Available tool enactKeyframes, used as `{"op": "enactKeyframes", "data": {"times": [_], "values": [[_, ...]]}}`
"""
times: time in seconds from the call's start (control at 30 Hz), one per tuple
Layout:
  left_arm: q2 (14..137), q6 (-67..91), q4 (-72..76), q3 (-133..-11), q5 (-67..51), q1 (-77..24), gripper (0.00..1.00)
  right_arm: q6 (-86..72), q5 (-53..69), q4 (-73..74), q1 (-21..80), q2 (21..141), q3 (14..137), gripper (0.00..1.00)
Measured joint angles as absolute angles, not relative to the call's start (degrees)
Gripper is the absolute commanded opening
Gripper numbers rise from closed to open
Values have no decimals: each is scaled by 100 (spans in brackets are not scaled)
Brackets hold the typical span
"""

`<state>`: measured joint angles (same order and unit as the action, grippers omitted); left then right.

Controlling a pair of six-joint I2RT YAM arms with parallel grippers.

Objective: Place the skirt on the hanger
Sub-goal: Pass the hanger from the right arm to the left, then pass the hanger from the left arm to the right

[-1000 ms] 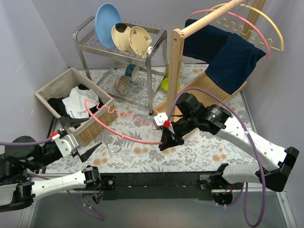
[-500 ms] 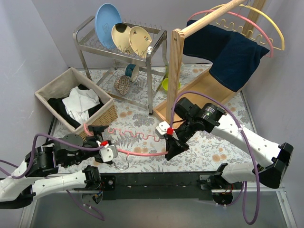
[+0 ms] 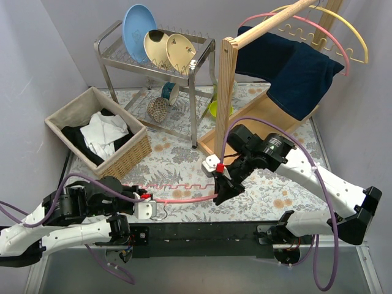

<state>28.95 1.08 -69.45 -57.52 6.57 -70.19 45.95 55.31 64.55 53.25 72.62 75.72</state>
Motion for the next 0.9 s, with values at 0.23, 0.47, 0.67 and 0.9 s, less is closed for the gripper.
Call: {"op": "enactKeyframes", "data": {"times": [0.23, 0.47, 0.67, 0.9], "values": [[2875, 1164, -6434, -5590, 342, -6976, 0, 4071, 4491, 5649, 5218, 6707, 7566, 46], [2978, 2025, -5655, -5181, -244, -6947, 0, 4143, 4130, 5642, 5247, 6707, 7902, 56], [3297, 2534, -5172, -5013, -690, -6947, 0, 4456, 3868, 5642, 5841, 6871, 8182, 51], [3555, 2687, -5083, -5057, -856, -6947, 0, 4707, 2952, 5640, 6484, 7002, 8298, 40]]}}
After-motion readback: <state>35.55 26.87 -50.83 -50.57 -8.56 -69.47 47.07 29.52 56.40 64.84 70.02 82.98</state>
